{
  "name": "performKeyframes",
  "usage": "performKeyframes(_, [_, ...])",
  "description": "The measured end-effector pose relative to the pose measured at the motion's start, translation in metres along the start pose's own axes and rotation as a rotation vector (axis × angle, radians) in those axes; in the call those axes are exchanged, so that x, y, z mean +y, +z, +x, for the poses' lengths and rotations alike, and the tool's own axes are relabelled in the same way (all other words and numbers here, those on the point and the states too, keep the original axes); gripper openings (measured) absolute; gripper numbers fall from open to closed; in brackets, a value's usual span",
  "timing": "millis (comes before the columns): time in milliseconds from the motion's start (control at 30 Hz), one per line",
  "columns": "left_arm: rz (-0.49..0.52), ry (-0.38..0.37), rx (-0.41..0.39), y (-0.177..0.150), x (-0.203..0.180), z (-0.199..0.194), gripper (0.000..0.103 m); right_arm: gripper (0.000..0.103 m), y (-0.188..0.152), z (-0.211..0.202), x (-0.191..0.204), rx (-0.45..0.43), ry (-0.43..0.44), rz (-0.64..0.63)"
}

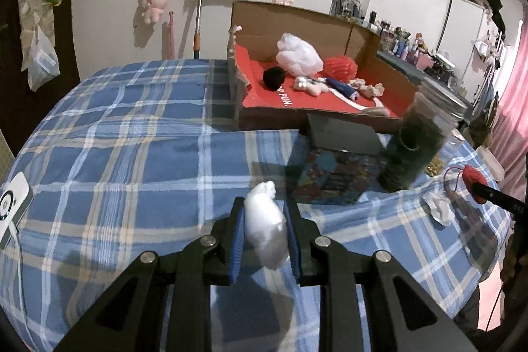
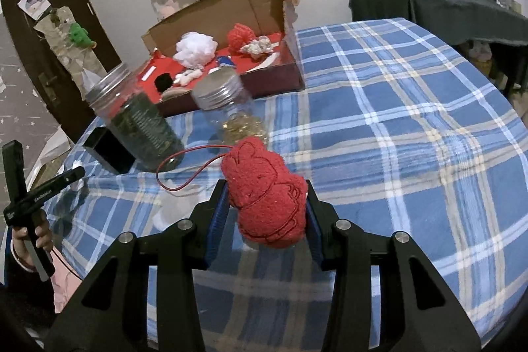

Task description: Organize soft objects

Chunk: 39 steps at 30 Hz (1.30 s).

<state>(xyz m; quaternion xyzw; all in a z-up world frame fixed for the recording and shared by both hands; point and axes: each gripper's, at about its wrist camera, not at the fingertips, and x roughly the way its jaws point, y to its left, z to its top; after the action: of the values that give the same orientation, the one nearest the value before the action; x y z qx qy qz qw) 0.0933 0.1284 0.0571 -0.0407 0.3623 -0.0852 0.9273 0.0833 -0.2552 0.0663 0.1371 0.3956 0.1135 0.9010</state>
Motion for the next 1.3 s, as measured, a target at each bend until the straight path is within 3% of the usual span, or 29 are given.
performKeyframes(333, [0.046, -0.009, 0.071, 0.025, 0.015, 0.030, 0.025, 0.041, 0.025, 0.010, -0.030, 0.047, 0.008, 0.038])
performKeyframes(667, [0.040, -0.056, 0.113, 0.039, 0.028, 0.045, 0.025, 0.041, 0.036, 0.017, -0.033, 0.061, -0.010, 0.007])
performKeyframes(1300, [0.098, -0.138, 0.161, 0.082, 0.039, 0.051, 0.024, 0.041, 0.081, 0.027, -0.023, 0.099, -0.044, -0.154])
